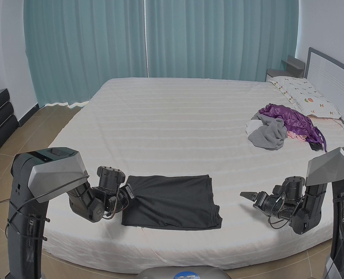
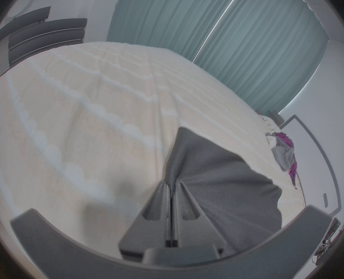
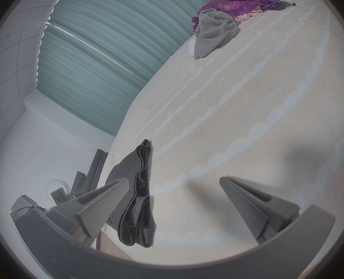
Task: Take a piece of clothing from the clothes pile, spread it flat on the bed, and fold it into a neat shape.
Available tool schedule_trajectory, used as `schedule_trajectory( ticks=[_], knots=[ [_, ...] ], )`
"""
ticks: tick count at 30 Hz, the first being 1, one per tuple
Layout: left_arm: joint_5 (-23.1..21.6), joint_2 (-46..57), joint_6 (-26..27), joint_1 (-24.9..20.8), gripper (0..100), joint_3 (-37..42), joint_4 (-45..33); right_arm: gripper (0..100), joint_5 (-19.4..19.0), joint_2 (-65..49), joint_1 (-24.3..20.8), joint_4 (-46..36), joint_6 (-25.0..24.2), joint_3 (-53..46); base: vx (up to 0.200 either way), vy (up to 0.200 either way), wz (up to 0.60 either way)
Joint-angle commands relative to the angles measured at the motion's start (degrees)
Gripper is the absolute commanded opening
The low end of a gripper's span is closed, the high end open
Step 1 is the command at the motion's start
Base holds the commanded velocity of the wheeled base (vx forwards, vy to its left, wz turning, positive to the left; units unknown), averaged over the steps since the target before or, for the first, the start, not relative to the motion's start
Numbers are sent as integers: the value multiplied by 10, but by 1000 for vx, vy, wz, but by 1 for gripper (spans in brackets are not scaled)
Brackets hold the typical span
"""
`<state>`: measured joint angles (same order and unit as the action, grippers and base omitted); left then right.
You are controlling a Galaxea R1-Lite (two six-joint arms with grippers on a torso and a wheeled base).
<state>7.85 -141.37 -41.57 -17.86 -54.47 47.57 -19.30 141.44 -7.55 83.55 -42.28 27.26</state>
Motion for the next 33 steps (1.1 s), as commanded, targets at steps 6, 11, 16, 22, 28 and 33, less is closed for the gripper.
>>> schedule_trajectory(
  ticks=[6, 11, 16, 22, 28, 33],
  knots=[
    [10, 3, 0, 1, 0, -6, -29, 100, 0, 1, 0, 1, 0, 0, 0, 0, 0],
    [11, 3, 0, 1, 0, -6, -29, 100, 0, 1, 0, 0, 0, 0, 0, 0, 0],
    [10, 3, -1, 1, 0, -5, -29, 100, 0, 1, 0, 1, 0, 0, 0, 0, 0],
    [10, 7, -2, 1, 100, -4, -28, 100, 0, 1, 0, 0, 0, 0, 0, 0, 0],
    [9, 10, -4, 2, 100, -5, -28, 100, 0, 1, 0, 0, 0, 0, 0, 0, 0],
    [3, 30, -30, 5, 100, 1, -31, 100, 0, 1, 0, 0, 0, 1, 0, 0, 0]
  ],
)
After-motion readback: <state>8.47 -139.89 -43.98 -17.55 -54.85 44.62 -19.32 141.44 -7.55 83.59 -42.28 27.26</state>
